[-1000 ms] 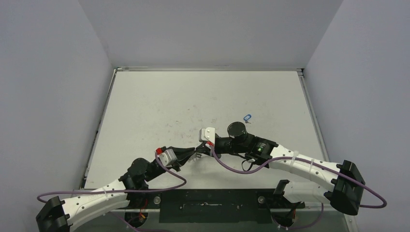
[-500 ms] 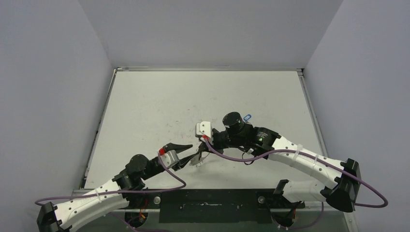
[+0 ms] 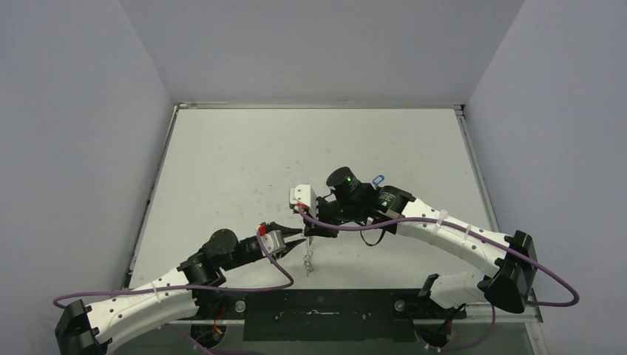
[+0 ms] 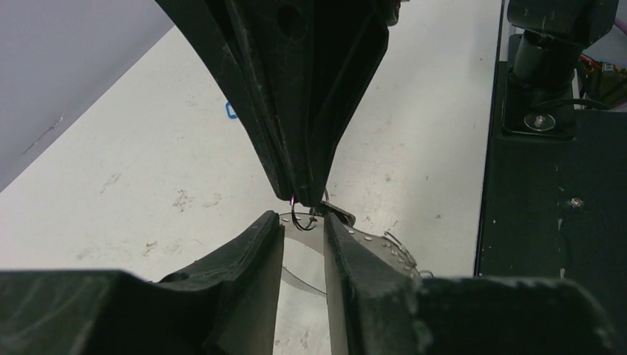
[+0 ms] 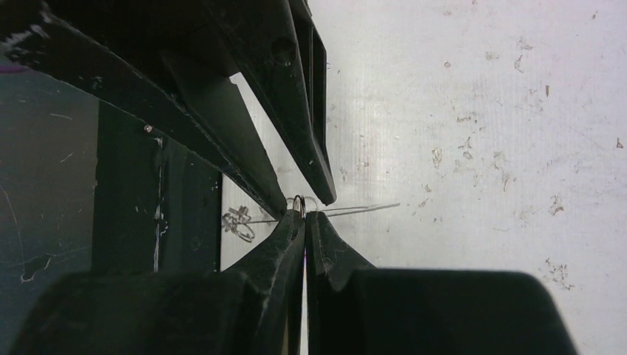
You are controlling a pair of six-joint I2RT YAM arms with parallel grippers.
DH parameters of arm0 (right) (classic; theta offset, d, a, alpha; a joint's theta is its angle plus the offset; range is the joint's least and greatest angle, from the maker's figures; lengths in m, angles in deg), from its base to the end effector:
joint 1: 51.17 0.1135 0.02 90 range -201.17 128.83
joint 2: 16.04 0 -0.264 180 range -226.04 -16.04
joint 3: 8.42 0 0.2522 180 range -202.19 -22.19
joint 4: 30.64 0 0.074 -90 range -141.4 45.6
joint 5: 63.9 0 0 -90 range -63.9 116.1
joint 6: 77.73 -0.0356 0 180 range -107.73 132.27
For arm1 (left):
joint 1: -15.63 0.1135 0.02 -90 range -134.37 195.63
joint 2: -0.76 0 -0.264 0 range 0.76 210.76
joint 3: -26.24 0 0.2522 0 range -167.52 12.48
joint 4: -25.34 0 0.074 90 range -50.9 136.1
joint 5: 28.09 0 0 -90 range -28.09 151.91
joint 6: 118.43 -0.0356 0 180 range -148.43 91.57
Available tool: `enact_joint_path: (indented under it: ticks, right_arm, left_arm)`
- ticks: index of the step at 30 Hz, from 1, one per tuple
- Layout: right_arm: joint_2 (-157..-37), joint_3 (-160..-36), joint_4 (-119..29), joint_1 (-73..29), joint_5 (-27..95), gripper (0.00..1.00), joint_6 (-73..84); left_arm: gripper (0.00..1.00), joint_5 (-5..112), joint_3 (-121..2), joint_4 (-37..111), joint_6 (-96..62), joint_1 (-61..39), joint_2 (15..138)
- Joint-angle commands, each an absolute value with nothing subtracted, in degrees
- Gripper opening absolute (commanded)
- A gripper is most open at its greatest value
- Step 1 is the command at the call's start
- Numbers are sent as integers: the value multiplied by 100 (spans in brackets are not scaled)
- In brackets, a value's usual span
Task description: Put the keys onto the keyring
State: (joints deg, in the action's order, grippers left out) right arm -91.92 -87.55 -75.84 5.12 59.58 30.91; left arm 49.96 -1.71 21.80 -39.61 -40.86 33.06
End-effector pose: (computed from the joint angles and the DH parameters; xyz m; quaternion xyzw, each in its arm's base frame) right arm 0.1416 0.2476 0.3145 -0.6251 0.6229 0.3748 0.2841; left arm 0.0806 -0.1351 0.2339 0.4550 0.5476 -0.3374 0.6158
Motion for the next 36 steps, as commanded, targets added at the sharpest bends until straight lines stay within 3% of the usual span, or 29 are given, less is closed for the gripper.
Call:
enact_joint_path:
  ticks: [1, 6, 9, 14, 17, 25, 28, 36]
  right_arm:
    - [-9165, -9089, -7414, 546, 6107, 0, 2977]
    - [-9180, -9092, -7412, 552, 6124, 0, 2968]
    - [-9194, -9096, -7418, 554, 6152, 0, 2951]
    - [-9219, -9103, -7419, 552, 6157, 0, 2938]
    - [-9231, -9113, -7430, 560, 6208, 0, 2925]
    - [-9286, -9149, -7444, 574, 6253, 0, 2915]
    - [-9284, -9140, -7424, 570, 6209, 0, 2941]
    - [-8780, -8580, -6706, 376, 5976, 36, 2826]
  left_arm:
    - [22, 4747, -456, 1924, -3958, -4092, 3489]
    - [10, 4755, -411, 1728, -3901, -4094, 3605]
    - [8, 4782, -363, 1607, -3850, -4093, 3602]
    - [20, 4923, -360, 1549, -3781, -4095, 3558]
    - [21, 4951, -332, 1471, -3763, -4089, 3521]
    - [0, 4946, -276, 1278, -3723, -4091, 3627]
    - [0, 5054, -164, 1113, -3642, -4090, 3586]
    - [0, 5322, 184, 764, -3463, -4095, 3277]
